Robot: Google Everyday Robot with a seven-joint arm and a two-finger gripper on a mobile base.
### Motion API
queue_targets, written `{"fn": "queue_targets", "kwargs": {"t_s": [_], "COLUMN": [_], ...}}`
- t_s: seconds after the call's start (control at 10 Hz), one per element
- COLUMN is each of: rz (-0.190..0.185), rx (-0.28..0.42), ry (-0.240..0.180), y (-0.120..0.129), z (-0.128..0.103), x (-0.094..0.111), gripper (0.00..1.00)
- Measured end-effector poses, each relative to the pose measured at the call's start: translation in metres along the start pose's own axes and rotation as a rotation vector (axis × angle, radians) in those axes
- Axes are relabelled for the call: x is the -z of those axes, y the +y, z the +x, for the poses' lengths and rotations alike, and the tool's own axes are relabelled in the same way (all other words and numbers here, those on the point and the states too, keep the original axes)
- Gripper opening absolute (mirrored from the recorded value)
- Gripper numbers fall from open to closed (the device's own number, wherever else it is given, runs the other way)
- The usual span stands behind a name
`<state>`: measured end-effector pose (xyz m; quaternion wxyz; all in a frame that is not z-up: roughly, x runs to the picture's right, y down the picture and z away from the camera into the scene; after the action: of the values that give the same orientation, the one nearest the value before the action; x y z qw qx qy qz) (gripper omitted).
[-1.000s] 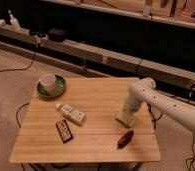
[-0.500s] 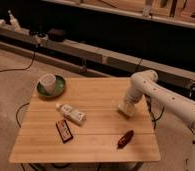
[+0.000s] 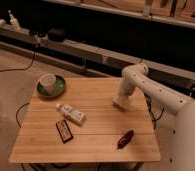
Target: Wipe the white sponge on the table
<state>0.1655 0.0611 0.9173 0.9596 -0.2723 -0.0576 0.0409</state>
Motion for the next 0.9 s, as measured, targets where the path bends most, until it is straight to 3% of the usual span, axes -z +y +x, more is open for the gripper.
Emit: {"fn": "queue_targets", "kwargs": {"t_s": [0.1,0.5,0.7,0.9], "rz": [-0.001,-0.01,-0.045,-0.079], "rx": [0.016,0.175,0.249,0.307], "ry": [-0.006,-0.033,-0.051,-0.056], "y": [-0.002,-0.003,0.016,0.039], "z": [-0.011,-0.098,-0.135,-0.156], "x": [-0.002,-0.016,-0.029,-0.038], "gripper": [0.22,0.22,0.22,0.22]}}
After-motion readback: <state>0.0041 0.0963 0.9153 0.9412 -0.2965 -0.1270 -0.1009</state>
